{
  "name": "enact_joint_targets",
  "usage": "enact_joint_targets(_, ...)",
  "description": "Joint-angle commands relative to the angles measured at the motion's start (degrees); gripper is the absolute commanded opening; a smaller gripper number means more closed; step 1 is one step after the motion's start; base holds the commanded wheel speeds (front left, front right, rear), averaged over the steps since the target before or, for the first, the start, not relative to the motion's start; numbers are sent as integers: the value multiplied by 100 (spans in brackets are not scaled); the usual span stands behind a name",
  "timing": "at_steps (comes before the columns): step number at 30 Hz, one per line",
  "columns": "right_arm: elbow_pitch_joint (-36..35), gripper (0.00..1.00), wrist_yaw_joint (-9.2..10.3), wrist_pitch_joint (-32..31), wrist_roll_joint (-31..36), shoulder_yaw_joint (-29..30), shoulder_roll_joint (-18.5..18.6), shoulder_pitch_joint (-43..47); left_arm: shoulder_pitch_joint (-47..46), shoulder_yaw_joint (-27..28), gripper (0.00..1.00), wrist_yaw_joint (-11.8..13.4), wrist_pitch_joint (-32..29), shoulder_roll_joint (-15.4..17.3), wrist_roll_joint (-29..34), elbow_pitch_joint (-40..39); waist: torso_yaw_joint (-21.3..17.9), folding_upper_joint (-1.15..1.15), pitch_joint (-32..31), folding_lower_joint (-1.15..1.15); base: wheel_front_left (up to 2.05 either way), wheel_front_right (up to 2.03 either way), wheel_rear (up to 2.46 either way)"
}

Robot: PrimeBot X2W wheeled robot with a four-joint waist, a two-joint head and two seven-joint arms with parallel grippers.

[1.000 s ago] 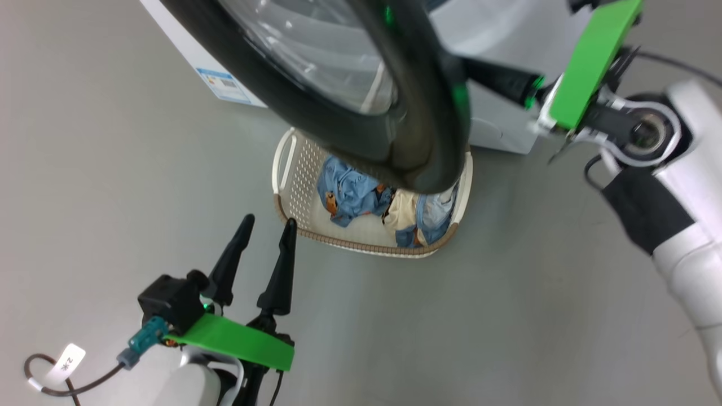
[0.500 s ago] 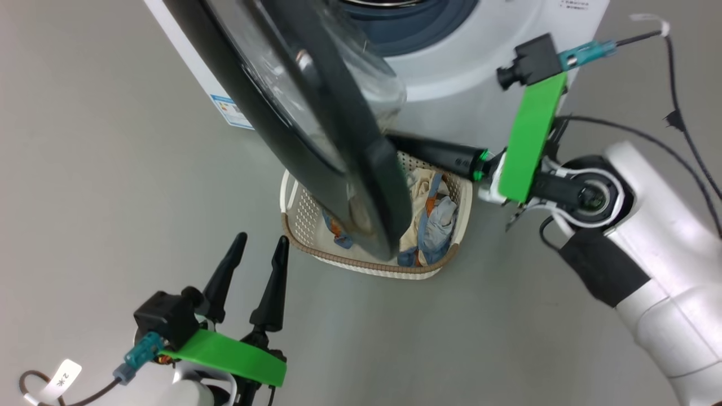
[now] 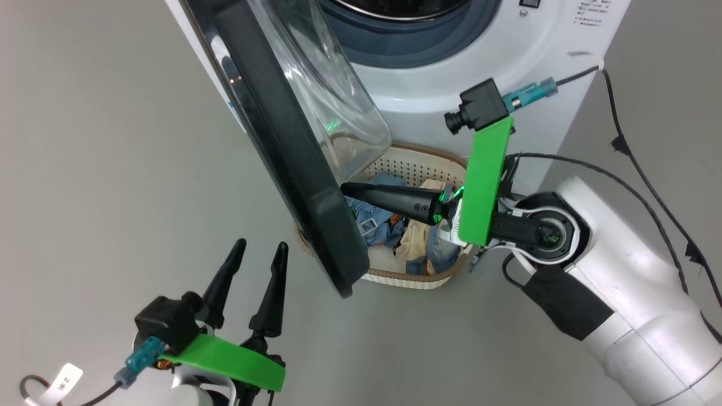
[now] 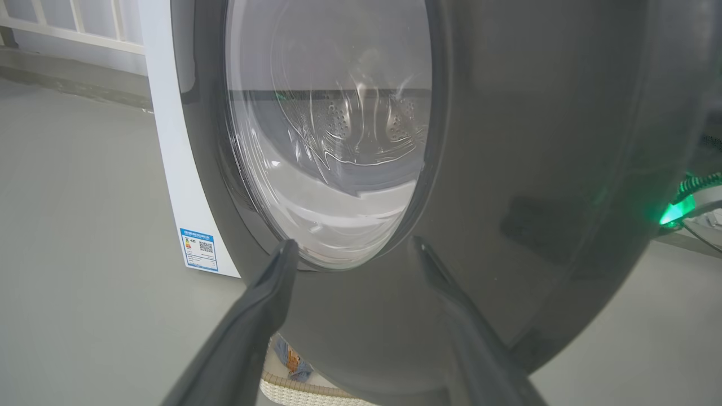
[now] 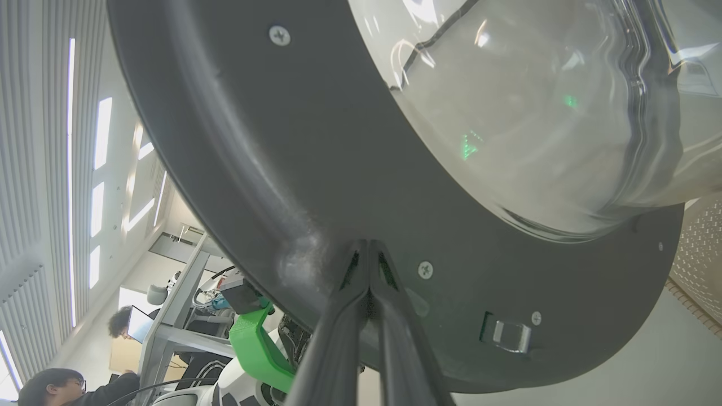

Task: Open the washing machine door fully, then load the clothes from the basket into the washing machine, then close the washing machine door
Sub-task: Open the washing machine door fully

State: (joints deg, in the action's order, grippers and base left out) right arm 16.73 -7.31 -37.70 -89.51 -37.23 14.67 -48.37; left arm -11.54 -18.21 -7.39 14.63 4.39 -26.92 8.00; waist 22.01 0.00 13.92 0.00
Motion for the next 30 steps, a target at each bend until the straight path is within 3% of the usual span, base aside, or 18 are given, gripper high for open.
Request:
enact_joint_targets(1,-160,0,-18,106,36,-68,-189,152,11,208,100,-10,37,122,36,-91,6,0,-38,0,0,0,0)
enact_joint_targets(3,-106,0,-18,196,56,-64,-210,202,22,206,100,-10,37,123,42,-72,-6,0,-92,0,0,0,0)
enact_joint_targets(4,-74,18,-18,263,74,-52,-217,228,33,205,100,-10,37,129,48,-64,-21,0,-119,0,0,0,0)
enact_joint_targets(5,-5,53,-18,378,107,-48,-227,286,53,201,100,-10,37,150,53,-53,-66,0,-180,0,0,0,0)
enact_joint_targets(6,22,96,-18,427,123,-50,-222,320,64,197,100,-10,37,166,55,-45,-92,0,-212,0,0,0,0)
enact_joint_targets(7,60,100,-18,480,139,-51,-211,359,74,196,100,-10,37,181,57,-36,-122,0,-244,0,0,0,0)
enact_joint_targets(18,490,100,-18,1098,232,-17,-30,879,216,254,100,-10,37,325,58,64,-523,0,-553,0,0,0,0)
enact_joint_targets(30,728,100,-18,1742,218,61,454,1744,520,483,100,-10,37,400,96,72,-909,0,-822,0,0,0,0)
